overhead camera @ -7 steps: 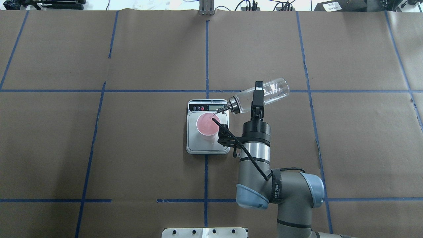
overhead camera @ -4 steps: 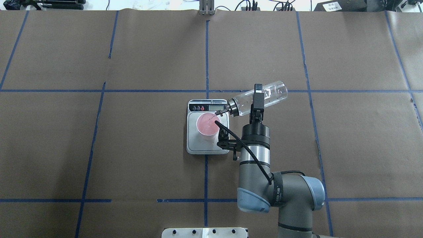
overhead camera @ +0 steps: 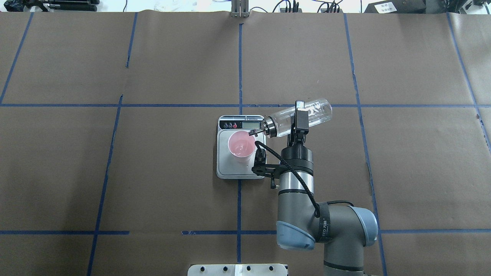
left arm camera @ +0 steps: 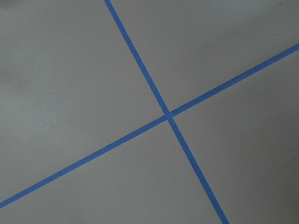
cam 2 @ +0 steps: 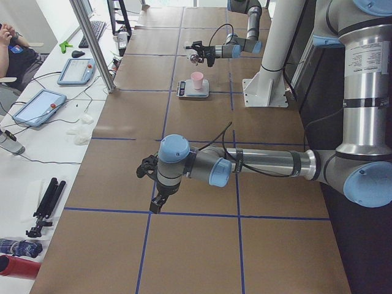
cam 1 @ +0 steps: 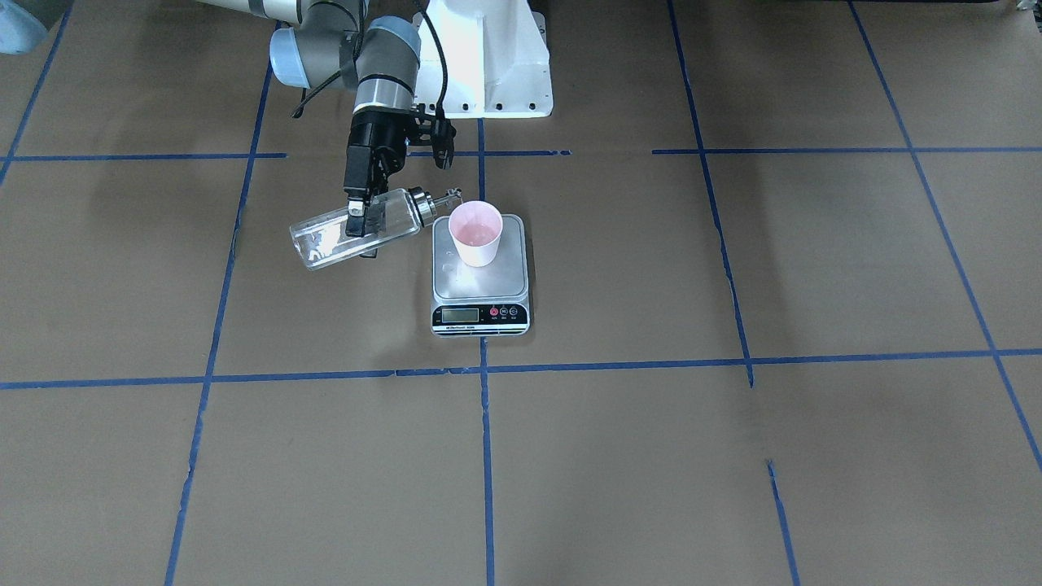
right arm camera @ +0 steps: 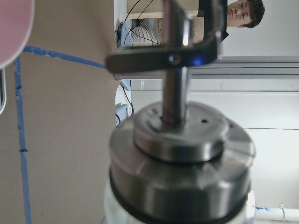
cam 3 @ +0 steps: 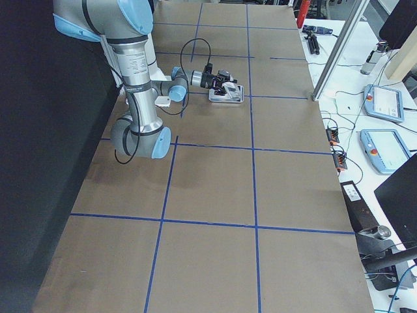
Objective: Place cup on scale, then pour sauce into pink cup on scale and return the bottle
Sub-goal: 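Tilt the bottle upright and move it back with the right gripper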
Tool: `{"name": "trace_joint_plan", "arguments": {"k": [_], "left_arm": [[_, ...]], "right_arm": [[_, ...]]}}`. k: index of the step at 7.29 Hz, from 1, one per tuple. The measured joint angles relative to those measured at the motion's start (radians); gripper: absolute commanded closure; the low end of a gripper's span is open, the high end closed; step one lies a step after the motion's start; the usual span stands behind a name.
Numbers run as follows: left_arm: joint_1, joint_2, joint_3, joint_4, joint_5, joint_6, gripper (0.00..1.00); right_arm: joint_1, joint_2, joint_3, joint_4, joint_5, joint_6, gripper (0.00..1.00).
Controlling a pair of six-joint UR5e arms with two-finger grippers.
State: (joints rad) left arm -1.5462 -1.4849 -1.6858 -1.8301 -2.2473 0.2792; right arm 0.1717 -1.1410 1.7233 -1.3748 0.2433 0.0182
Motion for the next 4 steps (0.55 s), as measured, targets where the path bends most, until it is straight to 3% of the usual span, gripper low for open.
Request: {"name": "trace_joint_plan", "arguments": {"k": [2, 4], "left_arm": [[0.0, 0.0, 0.0, 0.0, 0.0, 0.0, 0.0], [0.0, -0.001, -0.002, 0.0, -0.001, -0.001, 0.0]], "right_arm": [[-0.001, -0.002, 0.003, 0.105, 0.069, 0.113, 1.0], [0.003, -0.032, 0.0, 0.32, 0.134, 0.191, 1.0]]}}
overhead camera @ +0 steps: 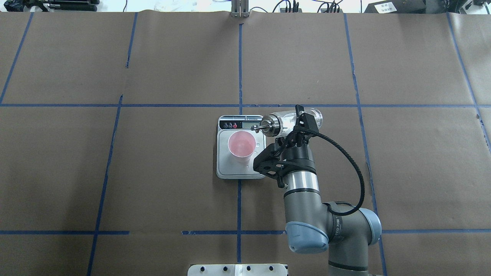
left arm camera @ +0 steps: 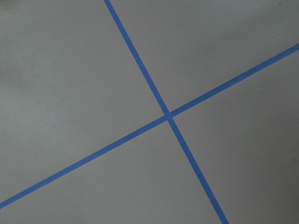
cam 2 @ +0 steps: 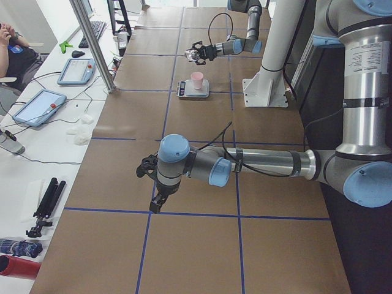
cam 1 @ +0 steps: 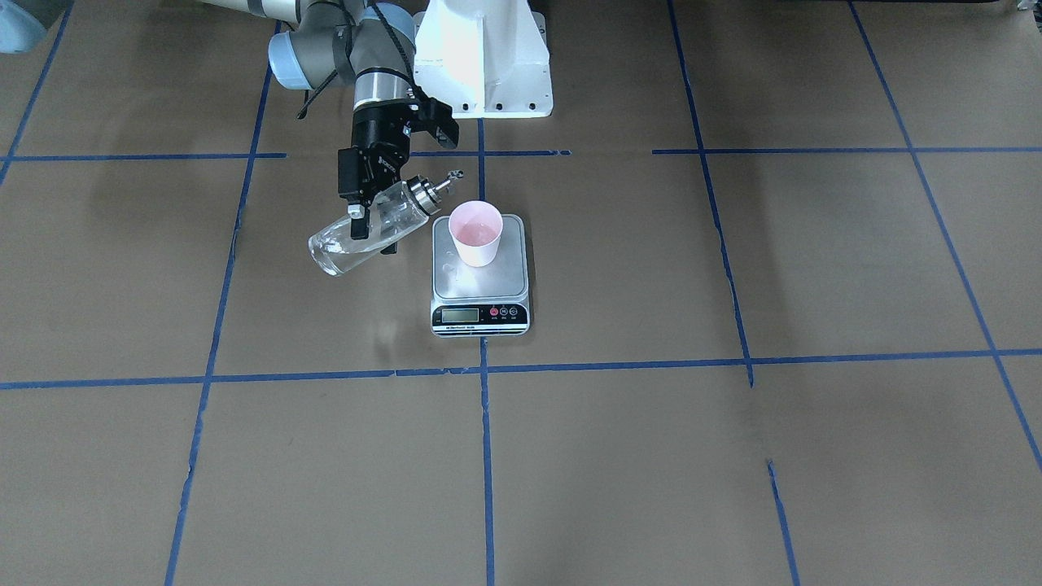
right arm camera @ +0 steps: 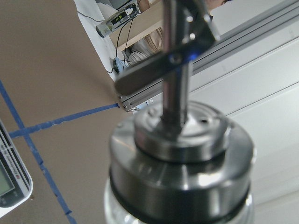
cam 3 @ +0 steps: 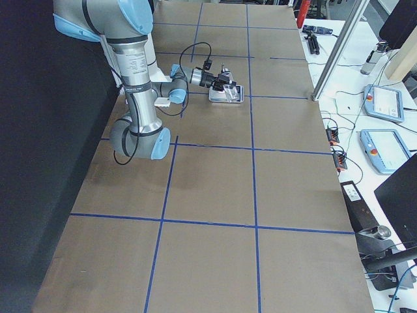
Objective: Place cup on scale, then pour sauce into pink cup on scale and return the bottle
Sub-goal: 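Tilt the bottle upright and move it back with the right gripper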
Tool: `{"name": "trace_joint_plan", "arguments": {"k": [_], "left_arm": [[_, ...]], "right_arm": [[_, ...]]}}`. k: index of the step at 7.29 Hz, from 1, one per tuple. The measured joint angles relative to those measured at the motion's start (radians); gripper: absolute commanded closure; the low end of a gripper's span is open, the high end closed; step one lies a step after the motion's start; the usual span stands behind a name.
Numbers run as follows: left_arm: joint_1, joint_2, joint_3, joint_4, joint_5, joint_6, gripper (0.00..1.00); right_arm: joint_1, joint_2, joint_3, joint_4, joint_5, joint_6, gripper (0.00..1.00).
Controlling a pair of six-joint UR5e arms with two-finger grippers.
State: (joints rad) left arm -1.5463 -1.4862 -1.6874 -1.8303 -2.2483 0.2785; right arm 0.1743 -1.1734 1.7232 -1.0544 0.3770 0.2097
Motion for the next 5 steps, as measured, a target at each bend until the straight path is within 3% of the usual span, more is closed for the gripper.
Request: {"name": "trace_joint_plan", "arguments": {"k": [2, 5], "left_arm": [[0.0, 0.0, -0.008, -0.001, 0.0, 0.0, 0.0], [-0.001, 0.001, -0.026, 0.0, 0.001, -0.001, 0.0]], "right_arm": [[0.003, -0.039, 0.004, 0.097, 0.041, 0.184, 1.0], [0.033, -0.07, 0.029, 0.115, 0.136, 0.502, 1.0]]}}
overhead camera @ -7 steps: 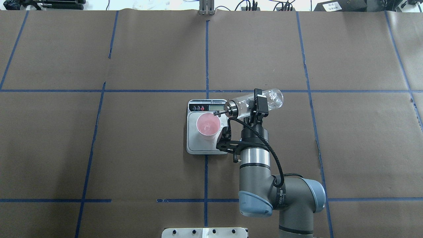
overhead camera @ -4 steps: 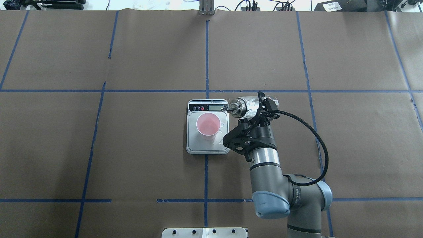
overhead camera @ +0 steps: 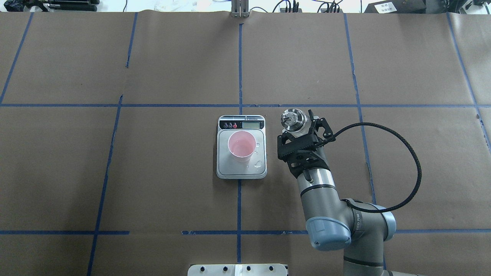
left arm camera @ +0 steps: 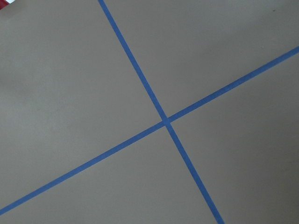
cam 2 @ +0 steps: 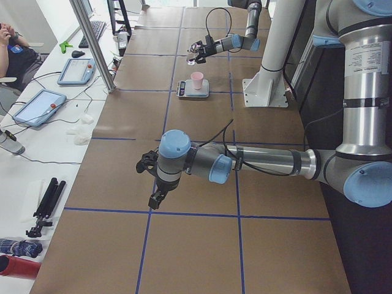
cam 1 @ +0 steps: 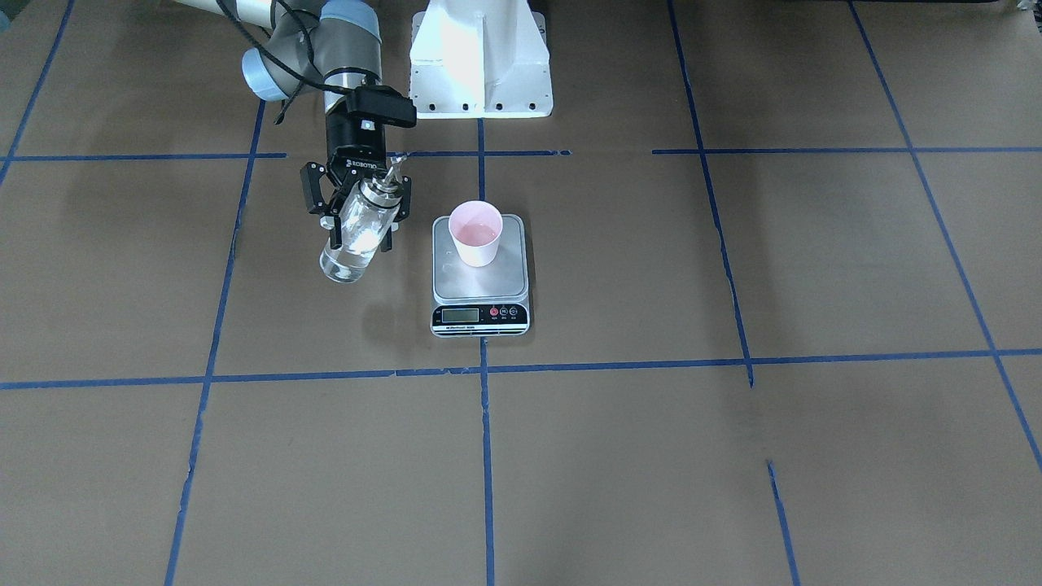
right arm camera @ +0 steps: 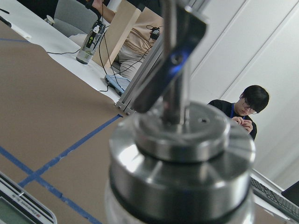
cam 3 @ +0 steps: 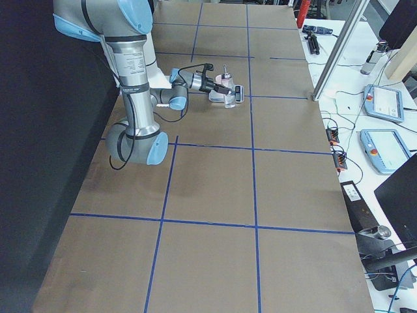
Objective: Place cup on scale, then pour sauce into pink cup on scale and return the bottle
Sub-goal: 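Tilt the bottle upright and move it back with the right gripper, then lower the bottle with the right gripper to its original spot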
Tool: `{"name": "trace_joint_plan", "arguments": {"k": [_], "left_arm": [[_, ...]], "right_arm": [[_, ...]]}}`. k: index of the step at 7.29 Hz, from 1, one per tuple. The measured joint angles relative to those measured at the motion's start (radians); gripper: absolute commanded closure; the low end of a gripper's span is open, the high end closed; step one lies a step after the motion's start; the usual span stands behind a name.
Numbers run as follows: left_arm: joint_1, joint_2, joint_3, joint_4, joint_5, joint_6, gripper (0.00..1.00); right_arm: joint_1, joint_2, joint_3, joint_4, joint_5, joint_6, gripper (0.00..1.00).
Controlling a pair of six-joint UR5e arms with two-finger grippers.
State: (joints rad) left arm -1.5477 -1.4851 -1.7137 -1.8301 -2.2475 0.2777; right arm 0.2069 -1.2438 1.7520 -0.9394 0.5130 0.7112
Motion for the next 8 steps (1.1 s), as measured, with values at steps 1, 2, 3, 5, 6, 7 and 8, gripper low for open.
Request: {"name": "trace_joint_plan", "arguments": {"k": [1, 2, 3, 5, 6, 7, 8], "left_arm": [[-0.001, 0.001, -0.005, 0.0, 0.0, 0.0, 0.0], [-0.001, 0.002, -0.013, 0.001, 0.0, 0.0, 0.0], [-0.001, 0.004, -0.023, 0.002, 0.0, 0.0, 0.0], [-0.002, 0.006, -0.034, 0.004, 0.0, -0.001, 0.0], [-0.002, 0.006, -0.036, 0.004, 0.0, -0.002, 0.0], [-0.002, 0.007, -0.037, 0.004, 0.0, -0.002, 0.0], [-0.002, 0.01, -0.037, 0.003, 0.0, -0.002, 0.0]], "right_arm": [[0.024, -0.028, 0.022, 0.0, 0.057, 0.095, 1.0], [0.049, -0.085, 0.068, 0.001, 0.13, 0.198, 1.0], [0.072, -0.151, 0.12, 0.001, 0.201, 0.29, 1.0], [0.107, -0.242, 0.165, 0.002, 0.262, 0.455, 1.0], [0.116, -0.27, 0.167, 0.003, 0.266, 0.522, 1.0], [0.121, -0.301, 0.165, 0.021, 0.261, 0.562, 1.0], [0.125, -0.34, 0.149, 0.086, 0.255, 0.579, 1.0]]}}
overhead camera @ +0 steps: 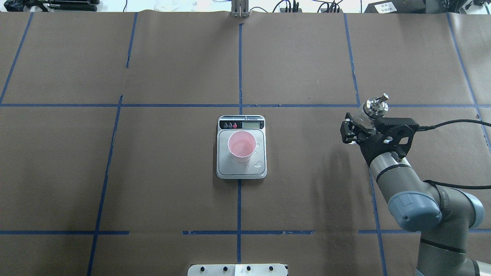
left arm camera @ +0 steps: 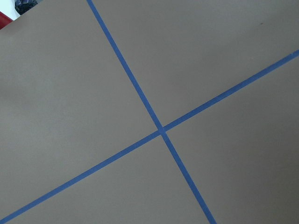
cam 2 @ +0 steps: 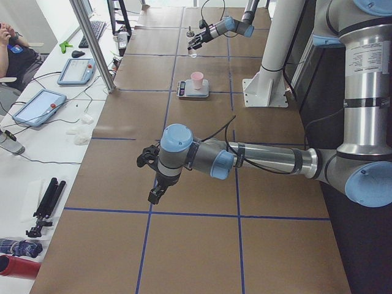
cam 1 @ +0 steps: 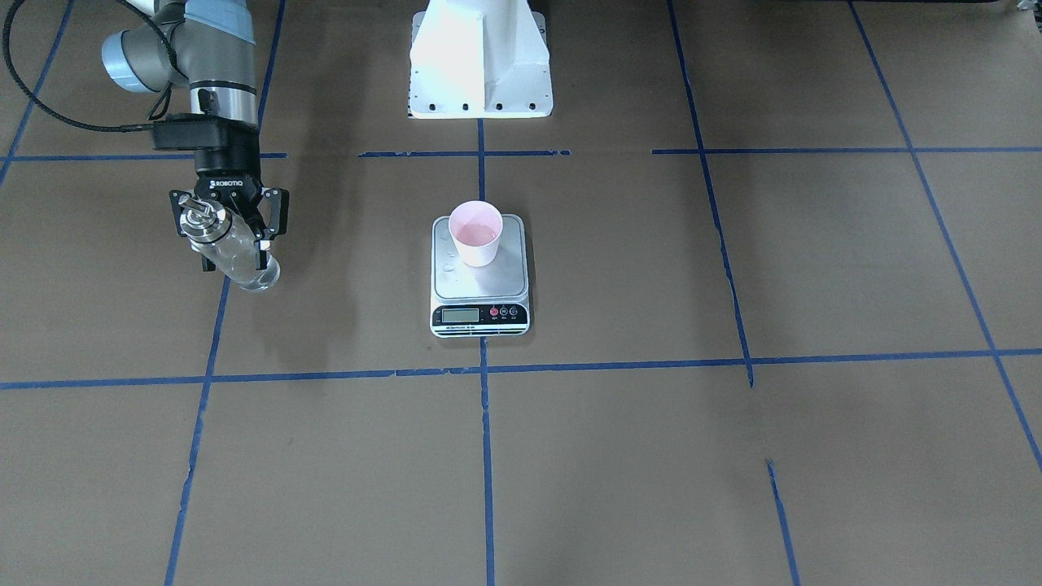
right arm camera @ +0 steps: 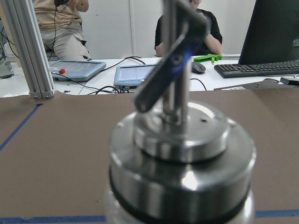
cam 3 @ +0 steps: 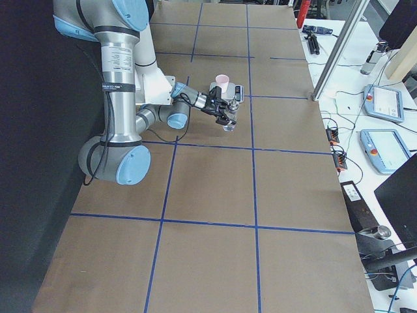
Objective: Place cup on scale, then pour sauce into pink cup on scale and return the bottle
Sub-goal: 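Lower the bottle with the right gripper to its original spot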
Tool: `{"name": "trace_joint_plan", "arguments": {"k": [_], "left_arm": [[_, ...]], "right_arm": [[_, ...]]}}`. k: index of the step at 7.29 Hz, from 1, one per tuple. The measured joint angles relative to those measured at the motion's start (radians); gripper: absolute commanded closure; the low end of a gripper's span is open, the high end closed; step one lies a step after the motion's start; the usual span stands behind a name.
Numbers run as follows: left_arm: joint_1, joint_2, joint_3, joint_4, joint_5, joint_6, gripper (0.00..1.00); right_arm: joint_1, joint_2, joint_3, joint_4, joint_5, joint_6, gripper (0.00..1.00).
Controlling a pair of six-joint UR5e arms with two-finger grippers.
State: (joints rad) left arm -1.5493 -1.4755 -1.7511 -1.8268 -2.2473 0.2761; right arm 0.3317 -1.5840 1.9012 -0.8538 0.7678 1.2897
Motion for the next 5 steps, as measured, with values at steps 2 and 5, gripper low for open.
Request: {"name": "trace_joint_plan", "arguments": {"k": [2, 5], "left_arm": [[0.0, 0.006, -0.001, 0.0, 0.0, 0.0, 0.0], [0.0, 0.009, -0.001, -0.002, 0.0, 0.001, 0.0]], "right_arm": [[0.006, -0.049, -0.09, 0.185, -0.008, -0.001, 1.0], [0.006, -0.058, -0.178, 0.238, -0.03, -0.05, 1.0]]}}
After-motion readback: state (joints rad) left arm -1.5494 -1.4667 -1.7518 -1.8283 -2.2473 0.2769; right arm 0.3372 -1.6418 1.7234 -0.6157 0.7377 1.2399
